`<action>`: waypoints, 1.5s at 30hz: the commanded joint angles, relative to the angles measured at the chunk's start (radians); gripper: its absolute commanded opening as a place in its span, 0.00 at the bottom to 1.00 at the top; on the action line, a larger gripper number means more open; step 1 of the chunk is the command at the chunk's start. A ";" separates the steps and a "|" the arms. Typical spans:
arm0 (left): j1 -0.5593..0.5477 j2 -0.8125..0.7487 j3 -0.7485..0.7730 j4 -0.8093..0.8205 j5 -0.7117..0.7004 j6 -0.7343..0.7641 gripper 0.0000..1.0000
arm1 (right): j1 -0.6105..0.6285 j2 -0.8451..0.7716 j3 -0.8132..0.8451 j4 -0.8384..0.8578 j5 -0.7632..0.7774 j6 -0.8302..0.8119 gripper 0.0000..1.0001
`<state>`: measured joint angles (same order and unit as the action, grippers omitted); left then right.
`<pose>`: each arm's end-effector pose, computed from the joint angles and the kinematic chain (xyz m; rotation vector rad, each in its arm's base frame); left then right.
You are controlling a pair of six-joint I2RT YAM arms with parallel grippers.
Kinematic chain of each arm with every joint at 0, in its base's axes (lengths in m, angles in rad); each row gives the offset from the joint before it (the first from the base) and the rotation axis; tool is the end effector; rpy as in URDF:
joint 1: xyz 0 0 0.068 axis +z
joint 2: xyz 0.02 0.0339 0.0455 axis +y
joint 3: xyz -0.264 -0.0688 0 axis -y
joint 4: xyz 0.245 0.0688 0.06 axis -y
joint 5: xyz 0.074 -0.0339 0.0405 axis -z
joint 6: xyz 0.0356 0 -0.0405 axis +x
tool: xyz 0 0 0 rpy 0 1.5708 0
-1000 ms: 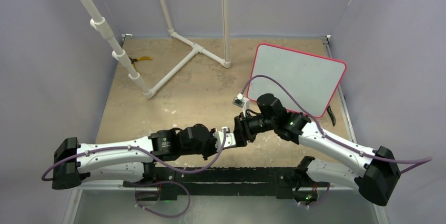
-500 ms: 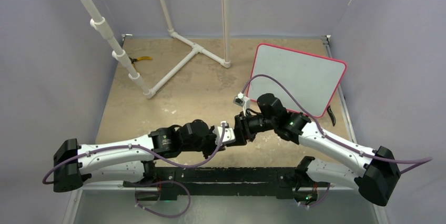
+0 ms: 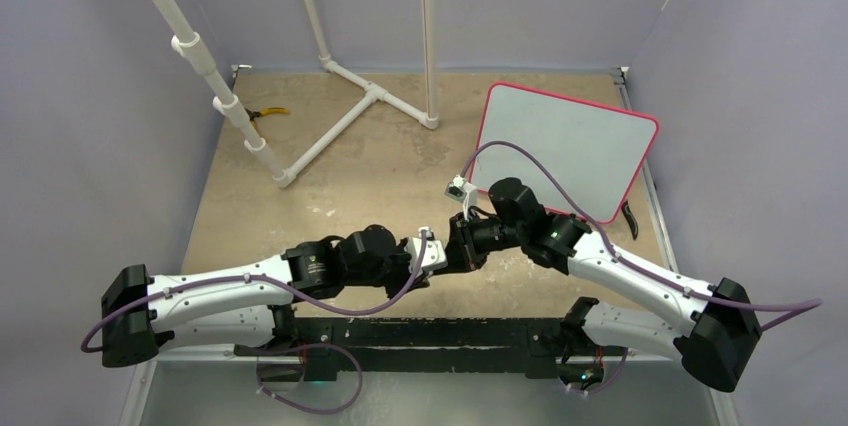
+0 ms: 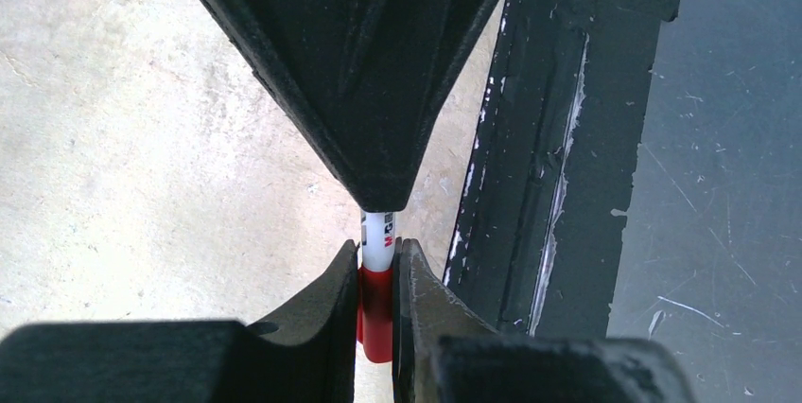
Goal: Write a sentence on the whiteboard
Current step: Open the whiteboard marker.
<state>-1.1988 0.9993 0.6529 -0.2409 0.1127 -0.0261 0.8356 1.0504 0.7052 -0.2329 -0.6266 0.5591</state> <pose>0.0759 -0.2055 0.2482 1.3143 1.8544 -0.8044 0.1359 0.1814 0.2599 -0.7393 2.2926 1.4144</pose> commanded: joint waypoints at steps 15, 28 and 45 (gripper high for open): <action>0.005 0.036 0.049 -0.011 0.011 0.068 0.50 | 0.004 -0.053 0.059 -0.072 0.014 -0.041 0.00; -0.005 0.044 0.044 -0.016 0.029 0.089 0.00 | 0.003 -0.061 0.093 -0.105 0.044 -0.047 0.00; -0.025 -0.012 0.010 -0.017 -0.167 0.141 0.00 | -0.095 -0.097 0.346 -0.446 0.184 -0.199 0.00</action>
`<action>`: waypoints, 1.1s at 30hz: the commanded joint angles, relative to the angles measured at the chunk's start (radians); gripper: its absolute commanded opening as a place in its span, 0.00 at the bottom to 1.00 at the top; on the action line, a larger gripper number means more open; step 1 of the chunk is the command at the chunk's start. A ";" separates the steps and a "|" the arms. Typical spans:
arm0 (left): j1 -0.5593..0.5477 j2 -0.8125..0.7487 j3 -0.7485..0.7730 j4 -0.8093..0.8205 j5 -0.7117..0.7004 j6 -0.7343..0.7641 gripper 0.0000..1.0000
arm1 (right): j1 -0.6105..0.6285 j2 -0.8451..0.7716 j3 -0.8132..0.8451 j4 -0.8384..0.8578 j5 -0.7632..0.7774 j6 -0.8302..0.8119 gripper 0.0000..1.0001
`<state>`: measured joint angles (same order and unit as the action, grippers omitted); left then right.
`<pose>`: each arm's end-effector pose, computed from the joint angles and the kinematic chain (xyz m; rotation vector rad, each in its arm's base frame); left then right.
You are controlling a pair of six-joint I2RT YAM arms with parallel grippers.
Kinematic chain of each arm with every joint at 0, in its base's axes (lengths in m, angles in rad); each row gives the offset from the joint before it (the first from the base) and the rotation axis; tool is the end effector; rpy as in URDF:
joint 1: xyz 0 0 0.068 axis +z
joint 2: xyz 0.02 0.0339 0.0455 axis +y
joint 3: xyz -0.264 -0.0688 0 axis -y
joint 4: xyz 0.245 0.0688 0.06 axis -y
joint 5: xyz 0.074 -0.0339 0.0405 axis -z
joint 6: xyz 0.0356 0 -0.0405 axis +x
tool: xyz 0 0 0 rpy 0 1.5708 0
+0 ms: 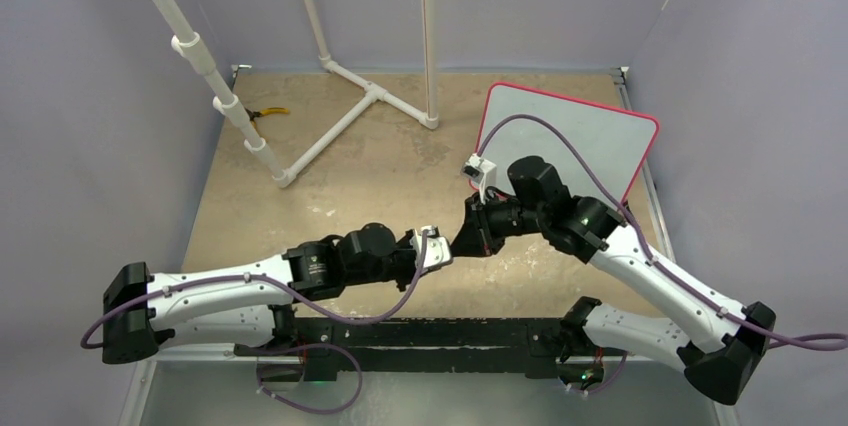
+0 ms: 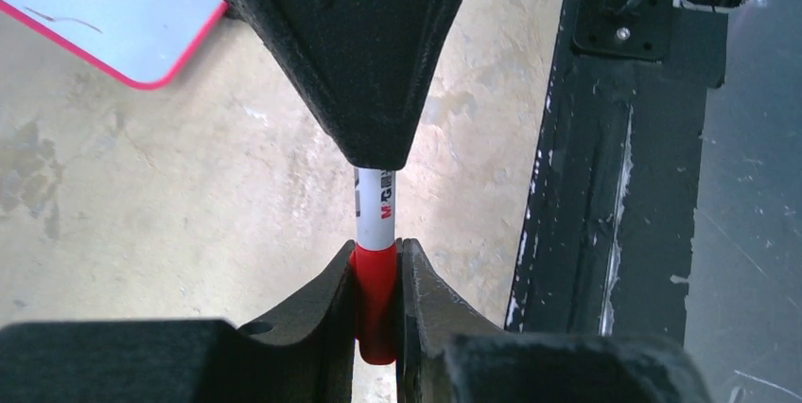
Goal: Write a sentence on the whiteboard
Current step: Open the whiteboard marker, then place the pen cap at the center of the board.
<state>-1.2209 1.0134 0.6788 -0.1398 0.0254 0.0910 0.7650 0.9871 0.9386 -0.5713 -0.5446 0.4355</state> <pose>0.0776 -0.2154 0.2637 1.3092 1.6740 -0.7175 0.1367 0.1568 0.3212 -0.7210 2.2699 1.2288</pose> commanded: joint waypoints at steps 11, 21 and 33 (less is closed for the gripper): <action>-0.003 -0.091 -0.034 -0.106 -0.152 0.044 0.00 | -0.024 0.011 0.353 -0.280 0.197 -0.143 0.00; 0.045 -0.135 -0.029 -0.093 -0.188 0.009 0.00 | -0.024 -0.009 0.380 -0.329 0.396 -0.109 0.00; 0.396 -0.047 0.023 -0.041 -0.022 -0.318 0.00 | -0.024 -0.078 0.116 0.140 0.806 0.071 0.00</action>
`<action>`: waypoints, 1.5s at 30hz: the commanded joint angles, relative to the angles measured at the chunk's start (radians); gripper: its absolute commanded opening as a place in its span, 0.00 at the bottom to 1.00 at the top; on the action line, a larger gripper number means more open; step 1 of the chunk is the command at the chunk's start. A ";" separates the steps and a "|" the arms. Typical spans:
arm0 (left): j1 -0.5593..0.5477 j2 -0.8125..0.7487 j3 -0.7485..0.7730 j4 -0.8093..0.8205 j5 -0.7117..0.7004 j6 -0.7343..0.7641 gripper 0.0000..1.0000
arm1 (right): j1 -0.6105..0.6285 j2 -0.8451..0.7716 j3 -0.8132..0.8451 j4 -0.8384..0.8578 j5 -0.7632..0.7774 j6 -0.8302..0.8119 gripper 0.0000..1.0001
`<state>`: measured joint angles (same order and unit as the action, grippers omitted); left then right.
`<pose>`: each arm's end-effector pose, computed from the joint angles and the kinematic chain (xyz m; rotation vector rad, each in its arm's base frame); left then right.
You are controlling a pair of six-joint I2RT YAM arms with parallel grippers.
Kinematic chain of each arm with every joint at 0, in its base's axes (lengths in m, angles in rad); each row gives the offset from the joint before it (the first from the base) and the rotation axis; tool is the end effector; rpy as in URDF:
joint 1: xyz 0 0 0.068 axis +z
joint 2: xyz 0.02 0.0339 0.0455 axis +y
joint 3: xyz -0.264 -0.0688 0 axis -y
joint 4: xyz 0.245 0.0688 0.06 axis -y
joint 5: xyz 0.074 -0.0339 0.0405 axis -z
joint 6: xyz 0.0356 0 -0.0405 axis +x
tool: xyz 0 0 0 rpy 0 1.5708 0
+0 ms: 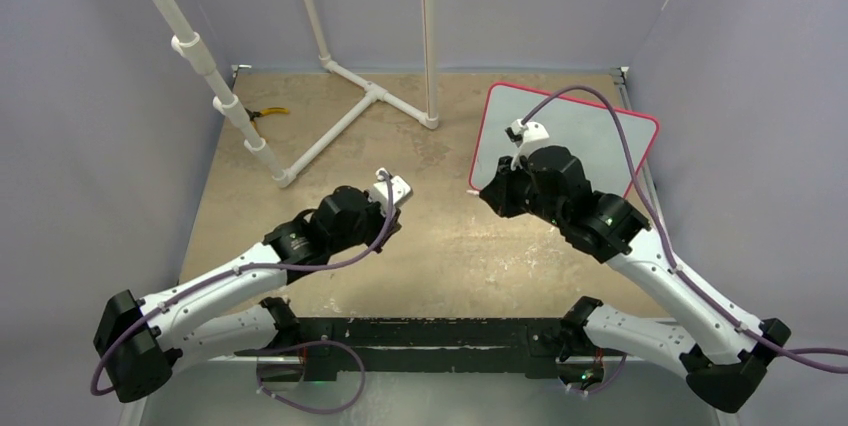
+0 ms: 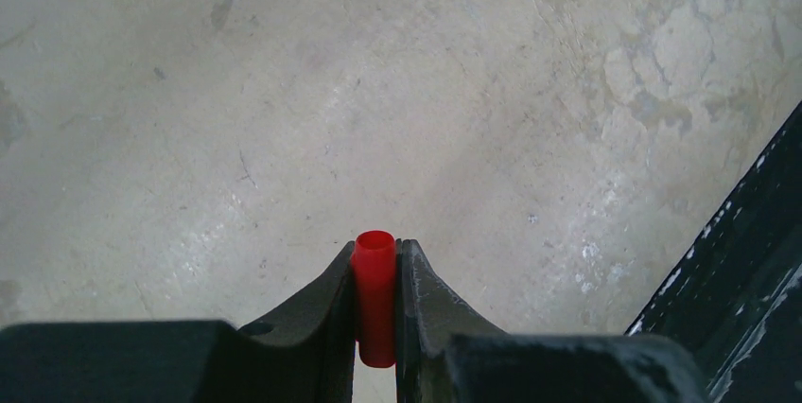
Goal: Write a sentence on the whiteboard
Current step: Place the pen cap at the center of the board.
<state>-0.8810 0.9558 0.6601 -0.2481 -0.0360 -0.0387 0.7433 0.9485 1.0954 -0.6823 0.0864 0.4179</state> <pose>0.1367 -0.1637 0.2584 0.8615 1.9767 -0.5049 0.1448 0.1289 0.3674 -0.2977 2.1422 0.5973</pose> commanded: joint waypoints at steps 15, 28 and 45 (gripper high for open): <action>0.121 0.122 -0.111 0.132 -0.110 -0.474 0.00 | -0.003 -0.159 -0.241 0.570 0.205 0.080 0.00; 0.132 0.374 -0.108 0.210 -0.058 -0.510 0.02 | -0.002 -0.279 -0.333 0.582 0.259 0.045 0.00; 0.182 0.346 0.197 0.007 0.044 -0.357 0.96 | -0.003 -0.227 -0.307 0.590 0.376 0.002 0.00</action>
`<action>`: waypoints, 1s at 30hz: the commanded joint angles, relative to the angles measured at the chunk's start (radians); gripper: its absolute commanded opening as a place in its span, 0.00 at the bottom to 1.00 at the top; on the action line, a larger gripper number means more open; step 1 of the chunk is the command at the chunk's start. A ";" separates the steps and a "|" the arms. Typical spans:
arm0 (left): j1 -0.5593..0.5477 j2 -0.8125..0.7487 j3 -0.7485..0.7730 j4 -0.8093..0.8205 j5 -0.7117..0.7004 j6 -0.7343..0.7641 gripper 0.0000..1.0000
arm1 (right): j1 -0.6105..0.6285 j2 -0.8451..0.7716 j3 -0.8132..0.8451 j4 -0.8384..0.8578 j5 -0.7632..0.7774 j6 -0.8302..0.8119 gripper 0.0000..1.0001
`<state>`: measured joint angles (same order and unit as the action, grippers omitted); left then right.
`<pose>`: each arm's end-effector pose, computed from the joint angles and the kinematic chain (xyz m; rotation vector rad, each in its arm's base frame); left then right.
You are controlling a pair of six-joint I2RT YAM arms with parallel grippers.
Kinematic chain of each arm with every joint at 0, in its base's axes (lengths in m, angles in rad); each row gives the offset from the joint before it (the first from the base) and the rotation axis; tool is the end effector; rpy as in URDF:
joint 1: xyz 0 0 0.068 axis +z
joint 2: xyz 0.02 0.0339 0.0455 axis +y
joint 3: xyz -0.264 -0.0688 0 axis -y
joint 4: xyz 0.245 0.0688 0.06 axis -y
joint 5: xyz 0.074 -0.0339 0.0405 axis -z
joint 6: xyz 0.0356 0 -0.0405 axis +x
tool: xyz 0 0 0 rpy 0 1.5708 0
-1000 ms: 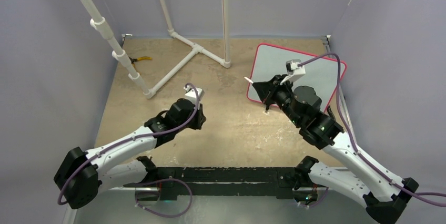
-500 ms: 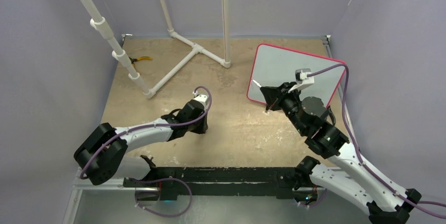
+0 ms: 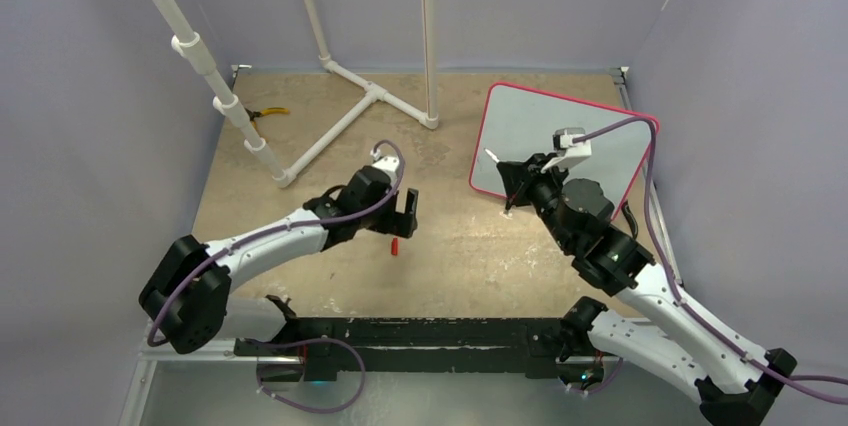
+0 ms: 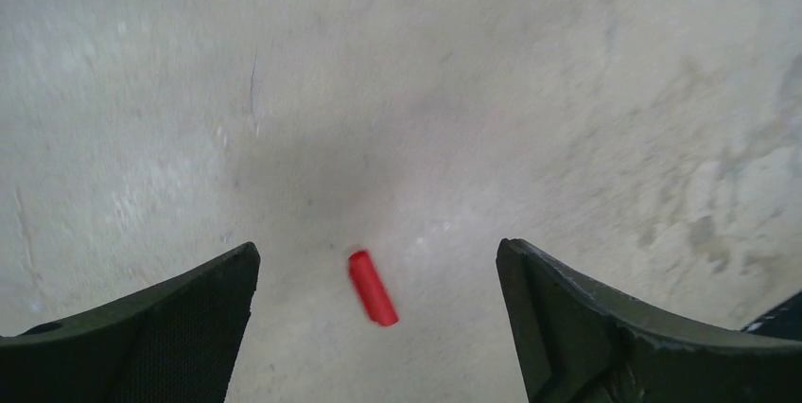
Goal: Write a sentence on the whiteboard
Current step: Place the pen cap at the center of the board, then write a sentence on the whiteboard.
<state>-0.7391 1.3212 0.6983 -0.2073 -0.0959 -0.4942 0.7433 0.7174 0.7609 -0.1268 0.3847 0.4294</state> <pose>0.1964 -0.1744 0.1943 0.2536 2.4337 -0.4535 0.1341 0.1051 0.3488 0.0342 1.6793 0.5734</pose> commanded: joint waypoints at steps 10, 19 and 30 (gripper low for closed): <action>0.237 0.048 0.403 -0.010 0.305 0.305 0.94 | -0.107 0.181 0.085 0.163 0.078 -0.078 0.00; 0.296 0.032 0.270 0.180 0.422 0.294 0.87 | -0.245 0.268 0.071 0.373 -0.100 -0.108 0.00; 0.273 0.293 0.392 0.446 0.680 0.129 0.71 | -0.360 0.331 0.050 0.485 -0.250 -0.122 0.00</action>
<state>-0.4484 1.5440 1.0309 0.0586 0.4610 -0.2821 0.4065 1.0584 0.8089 0.2535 0.2108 0.3328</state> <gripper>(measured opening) 0.719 0.115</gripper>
